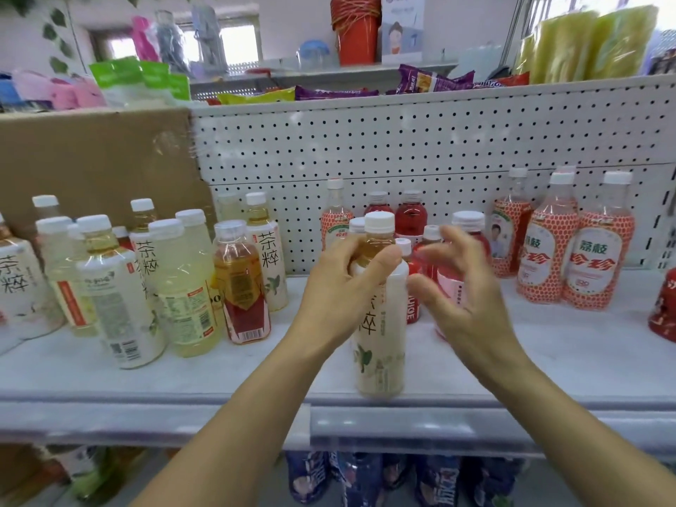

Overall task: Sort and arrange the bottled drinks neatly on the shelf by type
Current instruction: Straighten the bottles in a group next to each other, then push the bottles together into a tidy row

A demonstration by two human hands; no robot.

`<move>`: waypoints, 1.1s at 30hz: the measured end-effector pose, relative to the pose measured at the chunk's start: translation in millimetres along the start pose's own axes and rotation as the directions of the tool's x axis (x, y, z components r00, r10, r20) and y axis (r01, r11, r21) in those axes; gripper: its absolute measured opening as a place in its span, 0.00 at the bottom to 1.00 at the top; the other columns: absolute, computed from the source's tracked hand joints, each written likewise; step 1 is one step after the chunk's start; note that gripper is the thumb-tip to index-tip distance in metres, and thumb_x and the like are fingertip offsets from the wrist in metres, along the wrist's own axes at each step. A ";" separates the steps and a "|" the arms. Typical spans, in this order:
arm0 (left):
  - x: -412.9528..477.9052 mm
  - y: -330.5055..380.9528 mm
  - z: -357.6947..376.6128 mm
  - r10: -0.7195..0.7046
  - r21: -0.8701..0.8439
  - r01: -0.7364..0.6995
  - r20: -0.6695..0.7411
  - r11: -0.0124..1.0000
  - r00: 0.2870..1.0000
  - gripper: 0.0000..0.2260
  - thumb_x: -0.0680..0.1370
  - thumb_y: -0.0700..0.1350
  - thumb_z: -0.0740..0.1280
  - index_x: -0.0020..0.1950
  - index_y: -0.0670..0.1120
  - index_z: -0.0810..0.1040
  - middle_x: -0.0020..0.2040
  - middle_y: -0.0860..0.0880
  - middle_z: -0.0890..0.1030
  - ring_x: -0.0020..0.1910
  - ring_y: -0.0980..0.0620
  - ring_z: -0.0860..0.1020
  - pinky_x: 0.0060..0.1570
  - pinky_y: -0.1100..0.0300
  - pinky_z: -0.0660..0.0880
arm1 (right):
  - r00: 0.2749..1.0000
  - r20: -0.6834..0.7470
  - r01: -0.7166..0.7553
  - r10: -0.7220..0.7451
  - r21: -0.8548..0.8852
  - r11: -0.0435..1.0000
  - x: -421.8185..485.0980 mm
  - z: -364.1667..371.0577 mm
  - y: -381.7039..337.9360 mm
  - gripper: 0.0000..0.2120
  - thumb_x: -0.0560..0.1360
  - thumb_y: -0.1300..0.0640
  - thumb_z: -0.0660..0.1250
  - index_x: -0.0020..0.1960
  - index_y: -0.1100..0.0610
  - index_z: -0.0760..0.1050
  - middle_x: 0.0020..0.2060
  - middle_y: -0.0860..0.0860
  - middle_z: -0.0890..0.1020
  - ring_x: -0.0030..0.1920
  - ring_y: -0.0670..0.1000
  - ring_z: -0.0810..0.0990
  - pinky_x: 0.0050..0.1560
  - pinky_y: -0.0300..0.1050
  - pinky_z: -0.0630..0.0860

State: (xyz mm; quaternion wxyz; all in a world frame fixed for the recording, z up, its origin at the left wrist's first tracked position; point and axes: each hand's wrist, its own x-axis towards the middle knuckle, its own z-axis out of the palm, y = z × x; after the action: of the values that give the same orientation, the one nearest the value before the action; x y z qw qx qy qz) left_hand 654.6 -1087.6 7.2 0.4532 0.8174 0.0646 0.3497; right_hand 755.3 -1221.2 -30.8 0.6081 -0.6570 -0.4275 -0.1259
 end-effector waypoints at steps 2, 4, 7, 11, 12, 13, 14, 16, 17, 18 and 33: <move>3.6 5.2 -13.7 0.055 0.036 -0.058 0.098 0.998 0.994 0.21 0.80 0.65 0.57 0.59 0.54 0.81 0.55 0.56 0.82 0.54 0.58 0.79 0.52 0.59 0.77 | 0.975 0.191 -0.125 0.113 0.055 0.991 -3.0 15.0 -8.0 0.41 0.67 0.36 0.75 0.74 0.43 0.61 0.61 0.40 0.78 0.62 0.42 0.78 0.63 0.51 0.77; 19.1 10.8 -39.2 0.066 0.101 -0.073 0.069 0.992 0.995 0.28 0.78 0.67 0.49 0.56 0.50 0.80 0.51 0.57 0.79 0.49 0.63 0.77 0.46 0.67 0.71 | 0.966 0.215 -0.155 0.145 0.031 0.987 -4.5 26.4 -10.9 0.37 0.67 0.42 0.77 0.72 0.41 0.64 0.57 0.35 0.80 0.57 0.39 0.80 0.59 0.50 0.80; 75.2 2.0 -90.4 0.125 0.403 -0.041 -0.186 0.914 0.975 0.23 0.83 0.63 0.53 0.47 0.46 0.76 0.45 0.45 0.76 0.44 0.50 0.75 0.43 0.54 0.69 | 0.969 0.183 -0.178 0.169 0.032 0.984 -4.6 31.7 -14.6 0.29 0.69 0.46 0.76 0.66 0.42 0.67 0.50 0.30 0.79 0.51 0.36 0.81 0.50 0.43 0.81; 138.7 -15.9 -127.7 -0.139 0.761 0.204 -0.149 0.616 0.979 0.25 0.83 0.55 0.60 0.75 0.42 0.67 0.74 0.39 0.68 0.68 0.40 0.72 0.63 0.47 0.70 | 0.962 0.183 -0.209 0.201 0.021 0.978 -2.4 35.0 -16.5 0.25 0.70 0.48 0.76 0.60 0.38 0.66 0.48 0.30 0.80 0.49 0.35 0.81 0.45 0.37 0.78; 145.5 -19.0 -129.9 -0.211 0.812 0.215 -0.116 0.543 0.971 0.24 0.83 0.54 0.60 0.74 0.40 0.67 0.72 0.39 0.69 0.67 0.40 0.72 0.60 0.49 0.71 | 0.962 0.184 -0.209 0.204 0.012 0.978 -1.8 35.5 -18.0 0.24 0.70 0.47 0.76 0.59 0.36 0.65 0.48 0.30 0.80 0.49 0.35 0.81 0.45 0.37 0.78; 149.3 -20.9 -129.4 -0.264 0.840 0.211 -0.084 0.500 0.961 0.23 0.83 0.52 0.62 0.72 0.39 0.68 0.69 0.39 0.73 0.65 0.40 0.73 0.56 0.50 0.71 | 0.961 0.185 -0.210 0.206 0.004 0.978 -1.3 35.5 -19.8 0.24 0.70 0.47 0.76 0.58 0.36 0.65 0.47 0.29 0.79 0.48 0.35 0.81 0.45 0.37 0.78; 152.9 -25.1 -128.5 -0.306 0.852 0.208 -0.060 0.481 0.950 0.21 0.83 0.50 0.63 0.70 0.38 0.70 0.66 0.40 0.75 0.63 0.41 0.74 0.54 0.52 0.71 | 0.960 0.183 -0.214 0.210 0.001 0.977 -0.8 35.3 -20.7 0.24 0.70 0.47 0.76 0.58 0.36 0.65 0.47 0.29 0.79 0.48 0.34 0.81 0.45 0.37 0.78; 156.5 -33.4 -126.9 -0.310 0.863 0.189 -0.040 0.468 0.950 0.13 0.81 0.45 0.65 0.63 0.40 0.74 0.57 0.41 0.77 0.56 0.42 0.76 0.52 0.53 0.72 | 0.959 0.177 -0.225 0.222 -0.003 0.974 -0.1 35.5 -20.9 0.25 0.70 0.47 0.76 0.60 0.38 0.65 0.47 0.29 0.80 0.48 0.35 0.81 0.46 0.38 0.78; 156.1 -36.8 -126.9 -0.283 0.871 0.173 -0.041 0.460 0.958 0.08 0.80 0.42 0.66 0.59 0.43 0.75 0.51 0.43 0.76 0.52 0.43 0.76 0.51 0.54 0.73 | 0.958 0.173 -0.230 0.227 -0.004 0.973 0.0 35.8 -21.5 0.26 0.70 0.46 0.76 0.62 0.40 0.66 0.47 0.29 0.80 0.48 0.35 0.81 0.45 0.37 0.78; 155.8 -39.2 -127.7 -0.249 0.871 0.159 -0.044 0.464 0.967 0.06 0.79 0.38 0.65 0.55 0.45 0.75 0.46 0.45 0.74 0.49 0.44 0.75 0.49 0.54 0.73 | 0.958 0.171 -0.232 0.229 -0.006 0.973 0.1 36.5 -21.9 0.26 0.70 0.46 0.76 0.62 0.41 0.66 0.47 0.30 0.80 0.48 0.34 0.81 0.44 0.36 0.78; 74.8 20.3 -105.1 -0.119 0.565 -0.034 0.231 0.824 0.966 0.19 0.78 0.49 0.71 0.68 0.51 0.76 0.59 0.51 0.80 0.51 0.52 0.80 0.55 0.57 0.75 | 0.962 0.128 -0.249 0.242 0.041 0.968 -1.8 44.5 -19.3 0.26 0.71 0.48 0.76 0.63 0.45 0.68 0.52 0.40 0.81 0.47 0.32 0.79 0.40 0.31 0.76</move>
State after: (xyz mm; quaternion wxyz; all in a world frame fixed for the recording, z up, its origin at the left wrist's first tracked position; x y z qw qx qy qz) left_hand 640.0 -994.7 97.8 0.2034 0.9512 0.1245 0.1960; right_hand 724.5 -1183.6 -28.8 0.6099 -0.6940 -0.3826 0.0031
